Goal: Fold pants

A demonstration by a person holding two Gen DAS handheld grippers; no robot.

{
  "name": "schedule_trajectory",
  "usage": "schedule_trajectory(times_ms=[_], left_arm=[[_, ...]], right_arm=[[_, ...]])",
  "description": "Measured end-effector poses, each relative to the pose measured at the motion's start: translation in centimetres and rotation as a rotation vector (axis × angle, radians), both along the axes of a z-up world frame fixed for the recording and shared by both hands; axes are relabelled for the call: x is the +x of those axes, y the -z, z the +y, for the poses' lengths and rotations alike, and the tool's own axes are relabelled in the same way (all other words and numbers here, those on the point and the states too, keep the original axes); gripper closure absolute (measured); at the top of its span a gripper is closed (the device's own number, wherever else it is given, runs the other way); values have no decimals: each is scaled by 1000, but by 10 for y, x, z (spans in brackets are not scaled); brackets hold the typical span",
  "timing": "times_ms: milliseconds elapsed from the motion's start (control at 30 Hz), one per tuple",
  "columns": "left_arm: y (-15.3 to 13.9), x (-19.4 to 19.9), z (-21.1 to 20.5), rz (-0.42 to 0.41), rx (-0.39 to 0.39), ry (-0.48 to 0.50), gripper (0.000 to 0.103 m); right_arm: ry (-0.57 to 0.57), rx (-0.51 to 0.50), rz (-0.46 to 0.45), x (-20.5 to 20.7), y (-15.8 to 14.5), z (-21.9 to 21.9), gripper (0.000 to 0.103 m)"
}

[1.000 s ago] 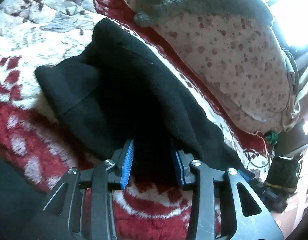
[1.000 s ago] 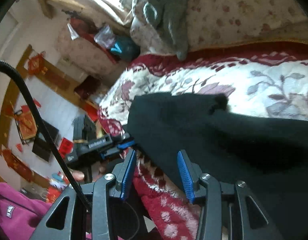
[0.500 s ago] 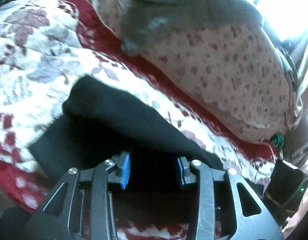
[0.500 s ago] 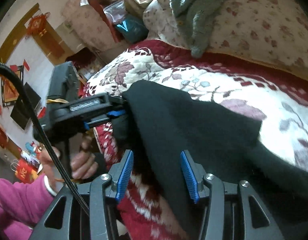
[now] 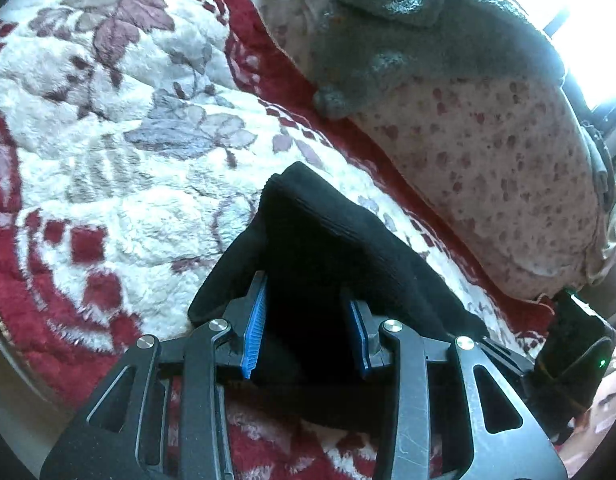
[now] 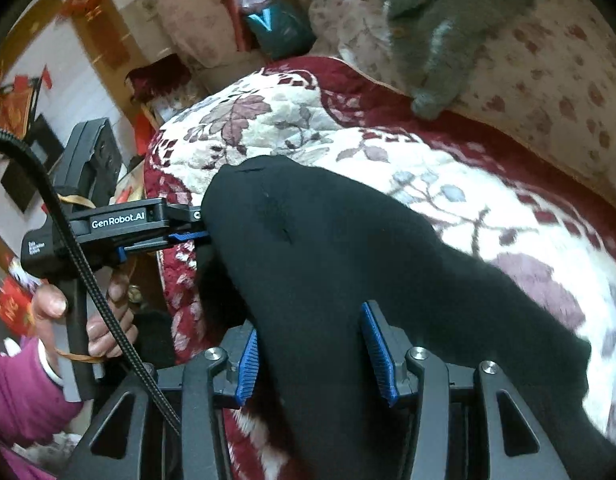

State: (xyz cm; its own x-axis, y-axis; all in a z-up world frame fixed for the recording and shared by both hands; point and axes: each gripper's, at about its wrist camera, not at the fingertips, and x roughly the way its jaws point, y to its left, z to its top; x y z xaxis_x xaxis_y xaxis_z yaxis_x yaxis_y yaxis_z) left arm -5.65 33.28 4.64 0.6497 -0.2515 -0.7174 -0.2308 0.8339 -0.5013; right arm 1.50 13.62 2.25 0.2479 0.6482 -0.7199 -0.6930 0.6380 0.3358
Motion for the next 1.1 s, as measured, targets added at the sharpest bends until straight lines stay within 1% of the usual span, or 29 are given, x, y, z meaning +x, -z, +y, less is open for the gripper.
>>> schedule_trajectory(times_ms=[33,100,133,200,233,267,300,333,433,467,600,700,733,767,800,867,1100], left_arm=[[0,2,0,0,-9,3,68],[-1,5,3,-16,-57,17,68],[-2,4,6,-34,-102,29,68],[-4,1,10,-59,-150,48,68],[-5,0,12,-67,-164,57,62],[-4,-1,14,-73,-174,61,51],[-4,-1,15,-75,-182,53,46],[-2,-1,18,-75,-194,42,44],[3,3,23,-65,-288,47,44],[4,2,25,-68,-304,42,44],[2,-6,29,-88,-303,30,44],[1,-11,35,-114,-335,9,43],[1,-14,38,-131,-359,-4,37],[1,-16,42,-152,-384,-20,27],[3,-17,44,-159,-395,-37,23],[8,-12,47,-135,-388,-61,22],[16,5,40,-87,-359,-60,22]], right_arm=[[-7,12,-4,1,-1,2,69],[-12,32,-11,1,-3,3,75],[-15,35,-15,1,-3,3,76],[-14,33,-15,2,-4,3,77],[-9,38,-8,3,-3,2,77],[-3,47,4,5,-3,0,77],[1,56,17,6,-2,-1,77],[5,65,29,8,-1,-1,77],[6,64,33,8,-1,-2,77],[8,63,36,8,-1,-3,77],[7,68,51,10,2,-4,77],[9,71,68,11,6,-4,77],[10,77,74,11,6,-5,77],[13,82,81,11,7,-6,77],[14,85,88,12,8,-6,77],[10,83,97,13,11,-6,77],[8,83,99,13,11,-5,77]])
